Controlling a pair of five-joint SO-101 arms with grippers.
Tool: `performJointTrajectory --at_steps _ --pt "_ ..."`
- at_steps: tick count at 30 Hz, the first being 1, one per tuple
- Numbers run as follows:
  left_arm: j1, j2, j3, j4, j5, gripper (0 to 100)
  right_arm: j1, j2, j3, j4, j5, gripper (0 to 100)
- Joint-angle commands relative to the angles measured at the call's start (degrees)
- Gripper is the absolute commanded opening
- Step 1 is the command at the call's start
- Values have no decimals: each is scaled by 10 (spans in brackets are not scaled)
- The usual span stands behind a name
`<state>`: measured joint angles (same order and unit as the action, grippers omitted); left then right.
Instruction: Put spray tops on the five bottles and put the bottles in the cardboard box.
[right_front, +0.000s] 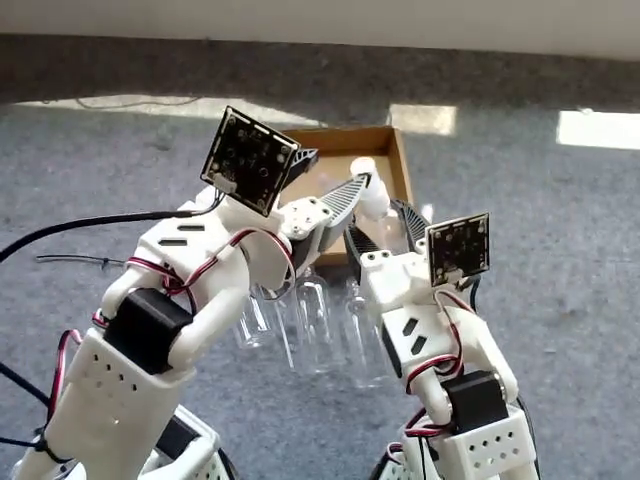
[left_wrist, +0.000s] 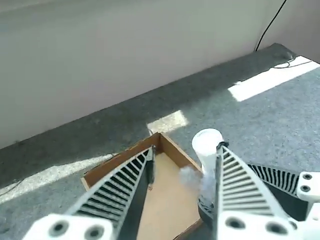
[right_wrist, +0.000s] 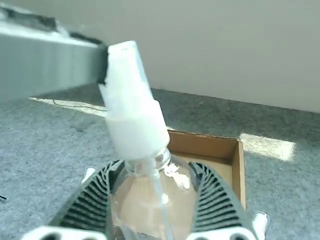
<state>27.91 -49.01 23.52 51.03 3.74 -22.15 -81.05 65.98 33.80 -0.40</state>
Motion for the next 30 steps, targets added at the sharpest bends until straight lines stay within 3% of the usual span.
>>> performJointTrajectory --at_steps 1,8,19,30 --pt "10 -5 -8 -19 -5 189 7 -8 -7 -8 -4 5" --pt "6 -4 -83 -17 -4 189 7 -9 -6 -8 -4 5" --pt "11 99 -77 -20 -5 189 7 -9 -6 -8 -4 5" --pt "55 91 -87 -17 -40 189 7 -9 -6 -10 -4 5"
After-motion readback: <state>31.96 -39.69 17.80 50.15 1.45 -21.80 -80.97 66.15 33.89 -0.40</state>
